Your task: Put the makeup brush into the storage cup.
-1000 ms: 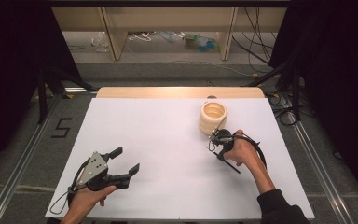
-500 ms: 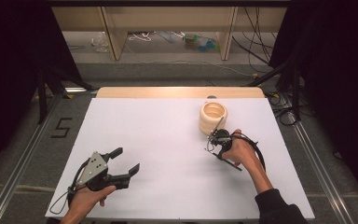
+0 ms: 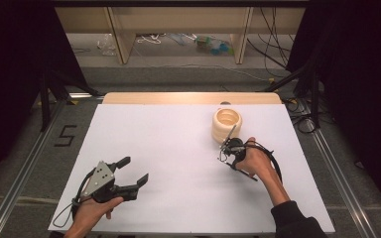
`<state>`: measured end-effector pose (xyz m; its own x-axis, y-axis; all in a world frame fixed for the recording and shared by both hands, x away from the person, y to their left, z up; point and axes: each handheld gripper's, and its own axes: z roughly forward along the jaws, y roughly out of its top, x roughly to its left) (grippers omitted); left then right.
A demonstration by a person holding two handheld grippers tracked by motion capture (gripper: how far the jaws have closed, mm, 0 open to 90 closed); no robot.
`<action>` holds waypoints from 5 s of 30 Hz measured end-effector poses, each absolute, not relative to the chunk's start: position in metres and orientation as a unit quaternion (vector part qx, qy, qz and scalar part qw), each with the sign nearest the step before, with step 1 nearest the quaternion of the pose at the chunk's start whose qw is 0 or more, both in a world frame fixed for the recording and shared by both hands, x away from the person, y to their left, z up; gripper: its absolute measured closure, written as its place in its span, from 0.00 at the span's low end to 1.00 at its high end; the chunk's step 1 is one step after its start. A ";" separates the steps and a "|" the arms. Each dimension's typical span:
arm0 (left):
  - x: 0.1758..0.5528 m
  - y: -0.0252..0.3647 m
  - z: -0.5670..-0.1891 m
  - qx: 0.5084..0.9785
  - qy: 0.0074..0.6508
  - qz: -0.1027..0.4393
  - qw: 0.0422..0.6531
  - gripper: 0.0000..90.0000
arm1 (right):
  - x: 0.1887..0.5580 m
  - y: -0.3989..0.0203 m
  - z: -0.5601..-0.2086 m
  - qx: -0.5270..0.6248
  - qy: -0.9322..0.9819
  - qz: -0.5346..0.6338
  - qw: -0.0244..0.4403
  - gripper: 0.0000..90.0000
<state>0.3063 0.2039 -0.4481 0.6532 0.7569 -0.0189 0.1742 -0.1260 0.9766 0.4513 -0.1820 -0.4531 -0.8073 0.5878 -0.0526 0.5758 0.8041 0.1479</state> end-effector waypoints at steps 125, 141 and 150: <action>0.306 0.204 -0.448 0.709 0.325 0.258 0.571 0.19 | 0.462 -0.234 -0.364 0.329 0.752 0.514 0.248 0.95; 0.308 0.203 -0.448 0.709 0.323 0.256 0.572 0.19 | 0.471 -0.230 -0.367 0.333 0.740 0.522 0.263 0.95; 0.307 0.204 -0.448 0.709 0.324 0.257 0.571 0.19 | 0.482 -0.222 -0.365 0.328 0.734 0.531 0.269 0.95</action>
<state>0.3069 0.2036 -0.4477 0.6578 0.7532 -0.0058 0.1673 -0.1386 0.9761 0.4821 -0.2218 -0.3650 -0.6401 0.7669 -0.0462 0.1962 0.2214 0.9552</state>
